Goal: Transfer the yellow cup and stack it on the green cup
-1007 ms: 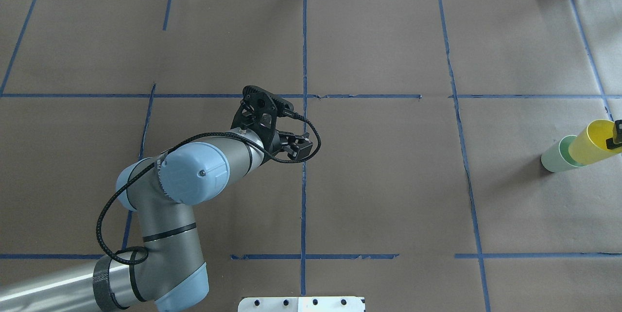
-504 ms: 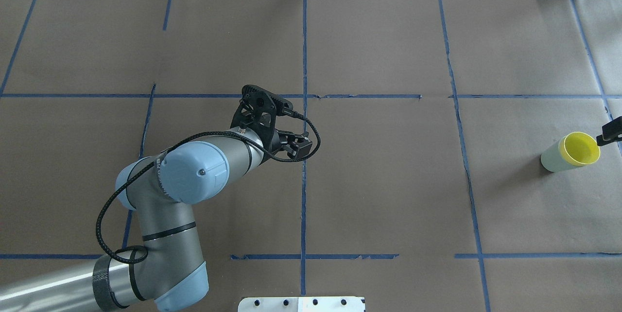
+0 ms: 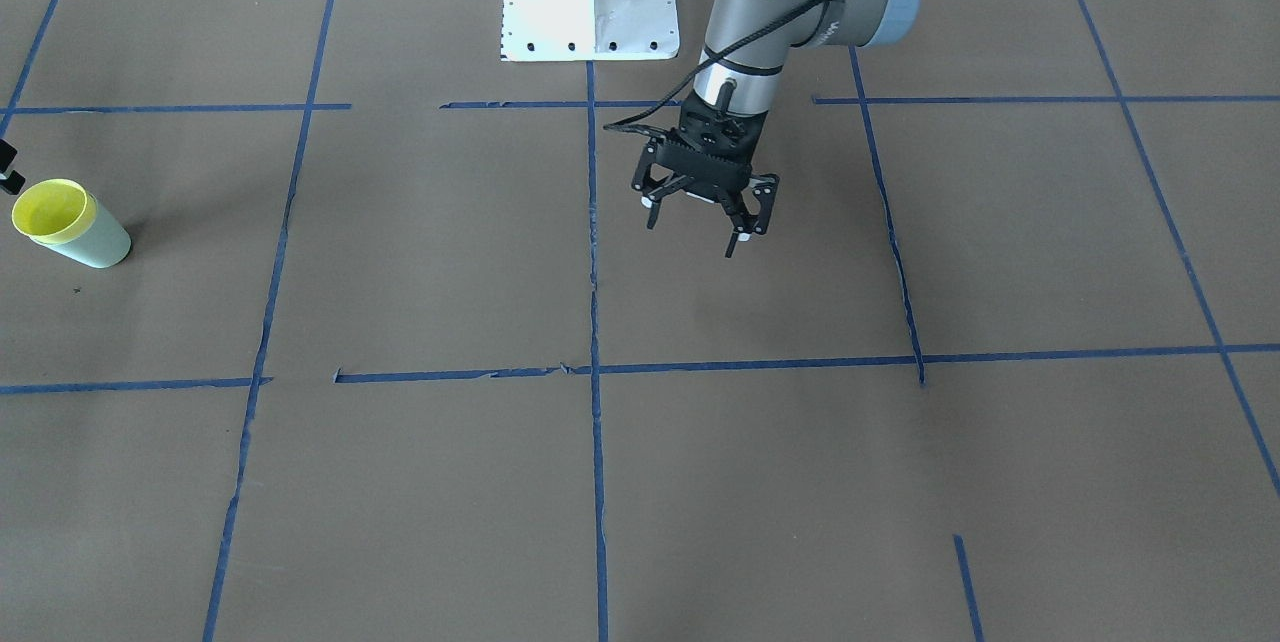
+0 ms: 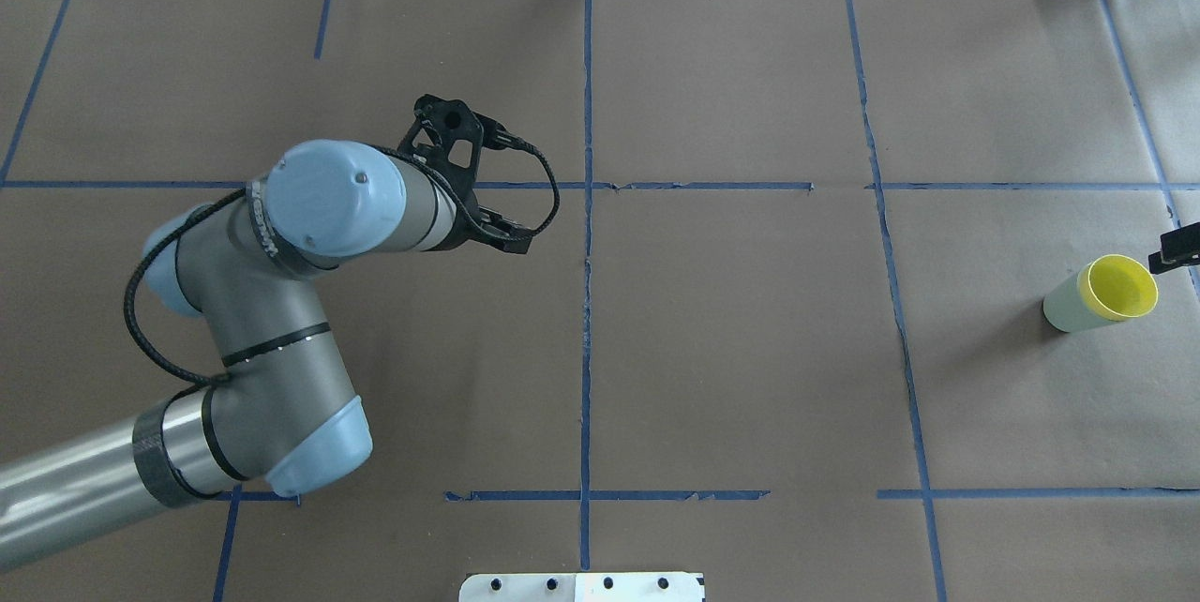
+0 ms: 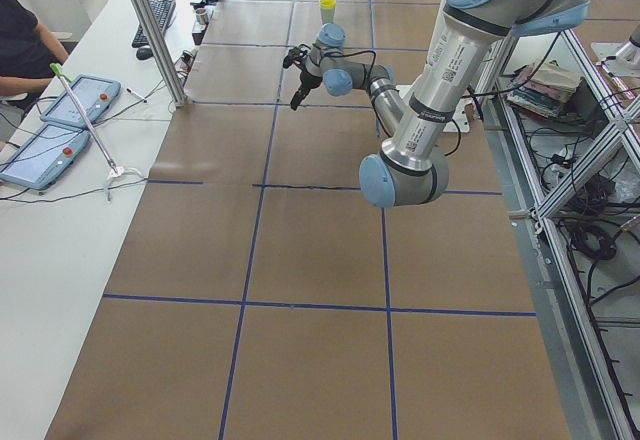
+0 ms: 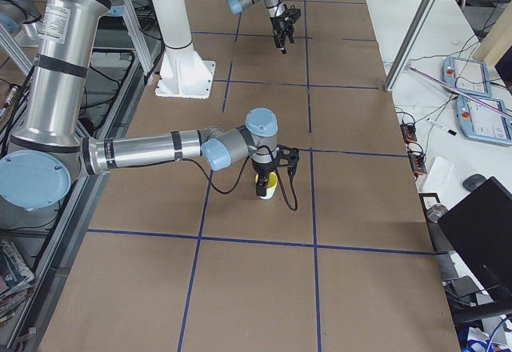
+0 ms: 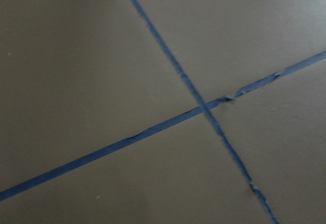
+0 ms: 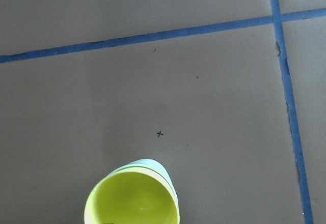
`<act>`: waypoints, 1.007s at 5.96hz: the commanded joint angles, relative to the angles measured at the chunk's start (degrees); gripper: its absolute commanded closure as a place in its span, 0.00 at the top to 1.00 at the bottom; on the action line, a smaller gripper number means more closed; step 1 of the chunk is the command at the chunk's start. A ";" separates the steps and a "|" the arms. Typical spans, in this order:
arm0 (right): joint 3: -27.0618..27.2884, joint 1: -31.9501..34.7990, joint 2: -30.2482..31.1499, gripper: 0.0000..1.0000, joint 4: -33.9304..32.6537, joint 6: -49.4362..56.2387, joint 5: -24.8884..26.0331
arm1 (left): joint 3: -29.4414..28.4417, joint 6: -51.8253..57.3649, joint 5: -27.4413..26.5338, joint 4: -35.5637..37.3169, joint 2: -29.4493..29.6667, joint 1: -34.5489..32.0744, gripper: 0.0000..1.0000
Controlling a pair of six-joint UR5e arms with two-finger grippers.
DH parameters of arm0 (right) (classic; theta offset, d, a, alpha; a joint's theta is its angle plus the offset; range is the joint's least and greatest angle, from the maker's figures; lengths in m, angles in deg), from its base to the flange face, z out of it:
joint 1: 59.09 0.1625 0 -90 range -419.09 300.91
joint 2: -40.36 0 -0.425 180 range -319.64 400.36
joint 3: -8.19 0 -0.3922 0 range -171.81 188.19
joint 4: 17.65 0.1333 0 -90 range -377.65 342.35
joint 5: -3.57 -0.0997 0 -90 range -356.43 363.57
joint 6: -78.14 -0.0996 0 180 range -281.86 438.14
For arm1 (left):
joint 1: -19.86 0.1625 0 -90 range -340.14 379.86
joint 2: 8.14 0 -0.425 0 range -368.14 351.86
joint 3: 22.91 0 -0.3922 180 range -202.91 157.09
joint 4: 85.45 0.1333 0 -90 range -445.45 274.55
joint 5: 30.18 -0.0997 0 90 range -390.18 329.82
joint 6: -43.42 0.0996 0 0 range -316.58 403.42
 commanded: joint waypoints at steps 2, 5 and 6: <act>-1.01 4.99 -1.27 1.00 1.03 1.70 0.10 | 5.49 15.45 12.47 13.86 -6.86 -10.64 1.00; -1.79 7.46 -1.71 1.00 0.24 9.88 -0.08 | 7.46 32.37 35.67 16.28 -21.70 -30.55 1.00; -1.88 7.46 -1.72 1.00 0.24 9.89 -0.43 | 3.81 33.03 42.21 15.24 -25.06 -35.85 1.00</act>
